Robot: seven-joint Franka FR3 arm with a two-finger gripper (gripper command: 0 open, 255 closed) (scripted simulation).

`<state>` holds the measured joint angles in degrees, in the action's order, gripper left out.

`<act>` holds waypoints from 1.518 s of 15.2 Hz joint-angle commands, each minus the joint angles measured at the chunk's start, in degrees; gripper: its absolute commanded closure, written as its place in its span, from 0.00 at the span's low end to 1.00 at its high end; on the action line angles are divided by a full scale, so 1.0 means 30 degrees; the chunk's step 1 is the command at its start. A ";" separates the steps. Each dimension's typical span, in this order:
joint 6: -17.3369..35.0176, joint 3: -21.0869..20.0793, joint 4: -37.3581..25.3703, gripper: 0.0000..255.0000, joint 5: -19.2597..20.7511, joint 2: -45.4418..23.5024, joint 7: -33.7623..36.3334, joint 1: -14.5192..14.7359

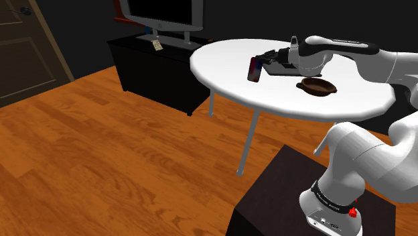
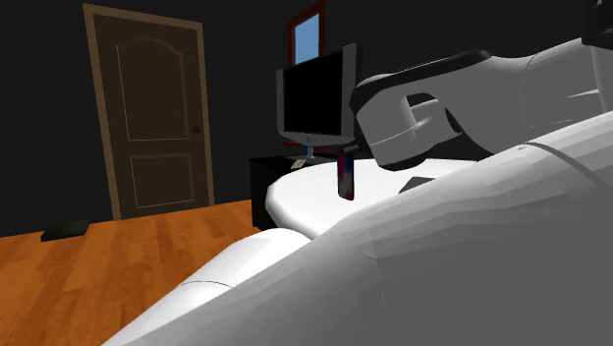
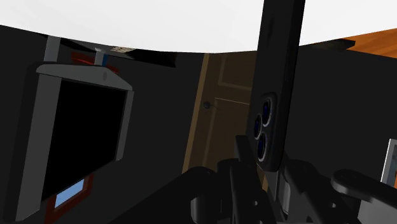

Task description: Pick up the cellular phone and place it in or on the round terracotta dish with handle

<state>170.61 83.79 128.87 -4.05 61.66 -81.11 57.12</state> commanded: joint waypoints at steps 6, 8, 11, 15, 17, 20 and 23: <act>-0.0772 -0.0929 -0.0567 1.00 -0.0292 -0.0786 0.0835 -0.0366; -0.1042 -0.1230 -0.0785 1.00 -0.0382 -0.1040 0.1109 -0.0482; -0.1458 -0.1669 -0.1137 1.00 -0.0507 -0.1412 0.1518 -0.0648; -0.2032 -0.2226 -0.1658 1.00 -0.0658 -0.1896 0.2056 -0.0851; -0.2327 -0.2491 -0.1939 1.00 -0.0727 -0.2133 0.2322 -0.0944; -0.2779 -0.2872 -0.2388 1.00 -0.0823 -0.2484 0.2717 -0.1069; -0.3243 -0.3231 -0.2870 1.00 -0.0910 -0.2829 0.3107 -0.1177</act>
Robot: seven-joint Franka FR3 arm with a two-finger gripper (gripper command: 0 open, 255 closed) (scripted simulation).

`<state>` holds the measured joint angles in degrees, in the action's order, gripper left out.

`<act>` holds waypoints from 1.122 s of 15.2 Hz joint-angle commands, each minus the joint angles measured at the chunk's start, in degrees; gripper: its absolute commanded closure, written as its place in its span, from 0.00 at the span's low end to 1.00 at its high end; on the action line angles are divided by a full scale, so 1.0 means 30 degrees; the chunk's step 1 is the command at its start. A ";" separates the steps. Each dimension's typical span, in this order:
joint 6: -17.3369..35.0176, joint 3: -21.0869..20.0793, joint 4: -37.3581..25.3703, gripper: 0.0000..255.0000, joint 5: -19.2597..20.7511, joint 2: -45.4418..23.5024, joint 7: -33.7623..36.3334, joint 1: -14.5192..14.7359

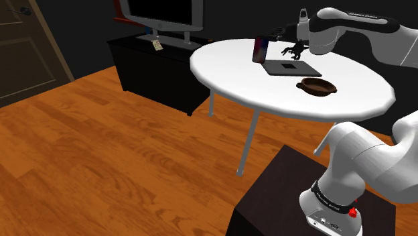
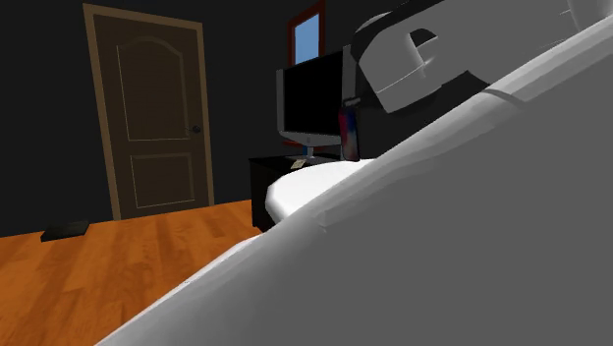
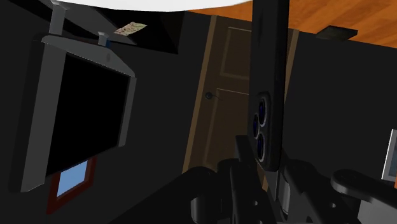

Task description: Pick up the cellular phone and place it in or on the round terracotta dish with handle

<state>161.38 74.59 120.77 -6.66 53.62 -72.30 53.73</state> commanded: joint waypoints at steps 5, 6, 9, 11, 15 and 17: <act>-0.2052 -0.1147 0.0104 1.00 0.0213 0.0688 0.0014 -0.2486; -0.2552 -0.1345 0.0109 1.00 0.0276 0.0899 -0.0027 -0.3036; -0.4110 -0.1829 -0.0033 1.00 0.0464 0.1520 -0.0148 -0.4542; -0.5189 -0.2070 -0.0257 1.00 0.0584 0.1914 -0.0233 -0.5426; -0.7427 -0.2375 -0.1015 1.00 0.0799 0.2627 -0.0415 -0.6909; -0.8576 -0.2450 -0.1549 1.00 0.0898 0.2939 -0.0509 -0.7508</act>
<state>137.63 67.57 116.41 -4.16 61.66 -73.61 32.75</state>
